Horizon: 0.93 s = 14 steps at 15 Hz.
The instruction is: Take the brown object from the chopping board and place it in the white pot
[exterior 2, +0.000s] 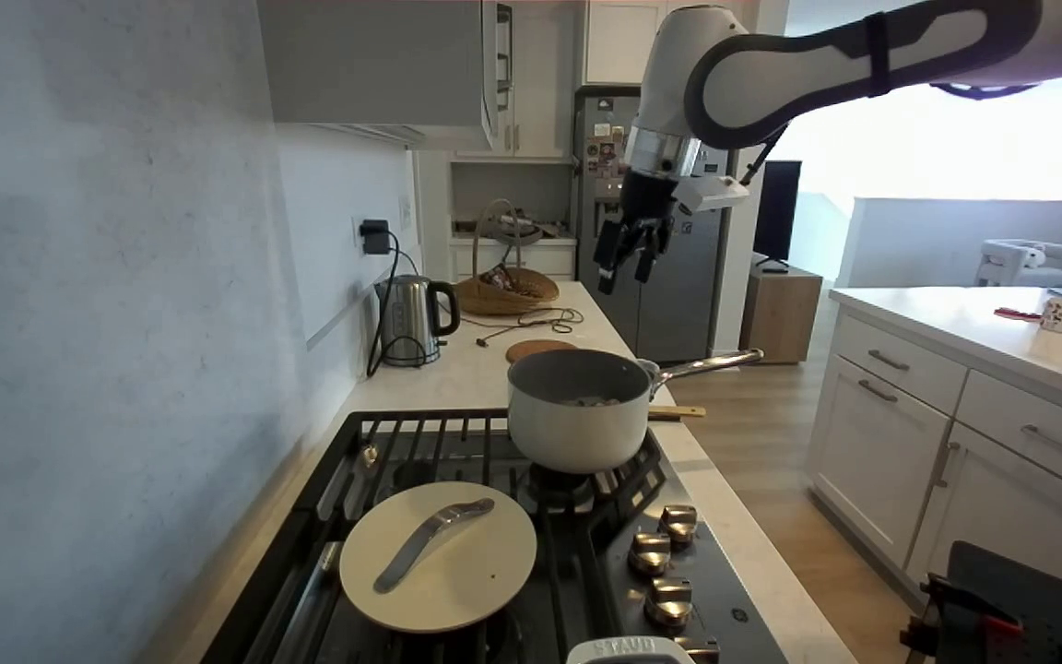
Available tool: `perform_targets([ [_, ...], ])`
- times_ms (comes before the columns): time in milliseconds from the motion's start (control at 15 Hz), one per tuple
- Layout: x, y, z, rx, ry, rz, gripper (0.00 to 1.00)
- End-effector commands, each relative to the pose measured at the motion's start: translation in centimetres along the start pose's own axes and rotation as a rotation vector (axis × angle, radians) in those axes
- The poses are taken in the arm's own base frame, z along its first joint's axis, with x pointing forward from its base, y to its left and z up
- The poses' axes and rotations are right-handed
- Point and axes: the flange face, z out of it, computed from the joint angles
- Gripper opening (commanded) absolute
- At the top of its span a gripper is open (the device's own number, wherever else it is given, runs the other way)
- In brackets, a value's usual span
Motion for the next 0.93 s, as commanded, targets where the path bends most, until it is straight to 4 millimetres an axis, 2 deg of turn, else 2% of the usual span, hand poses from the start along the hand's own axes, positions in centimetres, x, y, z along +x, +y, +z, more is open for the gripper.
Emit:
perform_targets([
  [0,3.5,0.5,1.1,-0.037,0.041,0.106,1.00],
  [467,7.8,2.1,5.1,-0.082,0.045,0.244,1.00],
  [867,10.3,3.2,9.0,-0.080,0.023,0.252,1.00],
])
